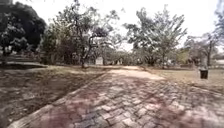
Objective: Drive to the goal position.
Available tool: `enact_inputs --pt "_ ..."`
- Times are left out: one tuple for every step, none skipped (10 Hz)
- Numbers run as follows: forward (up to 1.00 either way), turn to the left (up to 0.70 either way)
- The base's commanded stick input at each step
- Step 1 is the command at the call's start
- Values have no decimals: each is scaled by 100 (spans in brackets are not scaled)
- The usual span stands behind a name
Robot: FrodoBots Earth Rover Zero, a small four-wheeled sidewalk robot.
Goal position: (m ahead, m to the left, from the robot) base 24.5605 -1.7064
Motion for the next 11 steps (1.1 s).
enact_inputs --pt "70 0" --pt "70 0" --pt "70 0" --pt "70 0" --pt "70 0" --pt "70 0" --pt "70 0" --pt "70 0" --pt "70 0" --pt "70 0" --pt "70 0"
